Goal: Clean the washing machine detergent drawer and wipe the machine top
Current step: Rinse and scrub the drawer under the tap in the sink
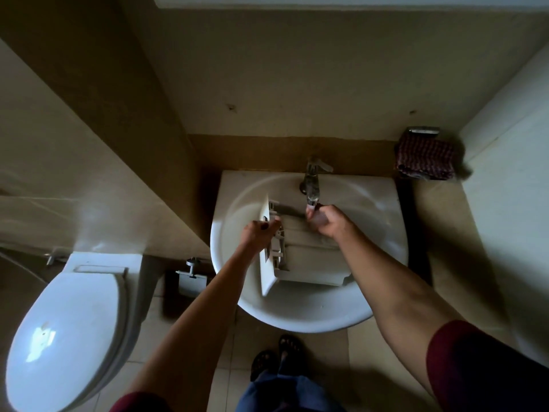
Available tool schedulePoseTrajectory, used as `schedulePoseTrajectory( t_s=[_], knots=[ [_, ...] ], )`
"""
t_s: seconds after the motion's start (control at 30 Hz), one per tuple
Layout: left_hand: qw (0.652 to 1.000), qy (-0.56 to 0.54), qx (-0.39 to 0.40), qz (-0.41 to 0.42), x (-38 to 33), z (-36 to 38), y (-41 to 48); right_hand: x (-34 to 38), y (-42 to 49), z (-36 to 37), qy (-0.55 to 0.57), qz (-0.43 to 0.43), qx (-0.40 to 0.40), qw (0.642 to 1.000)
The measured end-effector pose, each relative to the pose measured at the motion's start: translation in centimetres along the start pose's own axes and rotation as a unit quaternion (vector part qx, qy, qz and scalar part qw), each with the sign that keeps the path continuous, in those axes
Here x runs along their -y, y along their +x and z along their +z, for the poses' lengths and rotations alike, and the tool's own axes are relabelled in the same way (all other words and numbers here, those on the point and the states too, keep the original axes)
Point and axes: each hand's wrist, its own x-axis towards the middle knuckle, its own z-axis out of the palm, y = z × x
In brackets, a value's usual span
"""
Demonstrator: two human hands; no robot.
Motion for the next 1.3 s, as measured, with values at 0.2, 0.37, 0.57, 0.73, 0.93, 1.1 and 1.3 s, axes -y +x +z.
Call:
schedulePoseTrajectory(
  t_s=[0.2,0.37,0.57,0.73,0.93,1.1,1.3],
  knots=[
    [0.999,-0.027,0.007,-0.017,0.2,-0.2,-1.0,-0.2,-1.9,-1.0,-0.190,0.091,0.151,0.966],
    [0.999,-0.032,0.024,-0.033,0.0,-0.3,-1.6,0.6,-3.3,-0.7,-0.439,0.049,0.121,0.889],
    [0.998,-0.023,0.048,-0.032,-0.3,-0.2,-1.8,-0.2,-1.0,-0.6,0.005,0.009,-0.033,0.999],
    [0.994,-0.083,0.053,-0.038,-0.4,-0.3,-2.2,-0.9,0.1,0.9,0.138,0.008,-0.035,0.990],
    [0.993,-0.101,0.055,-0.011,-0.4,-0.5,-2.4,-1.1,-0.1,1.4,0.182,0.009,-0.021,0.983],
    [0.993,-0.104,0.050,-0.017,-0.5,-0.6,-2.3,-1.8,-2.3,2.9,0.011,0.036,0.077,0.996],
    [0.992,-0.119,0.034,-0.013,-0.5,-0.5,-2.3,-0.6,-4.1,4.2,-0.237,0.015,0.125,0.963]
  ],
)
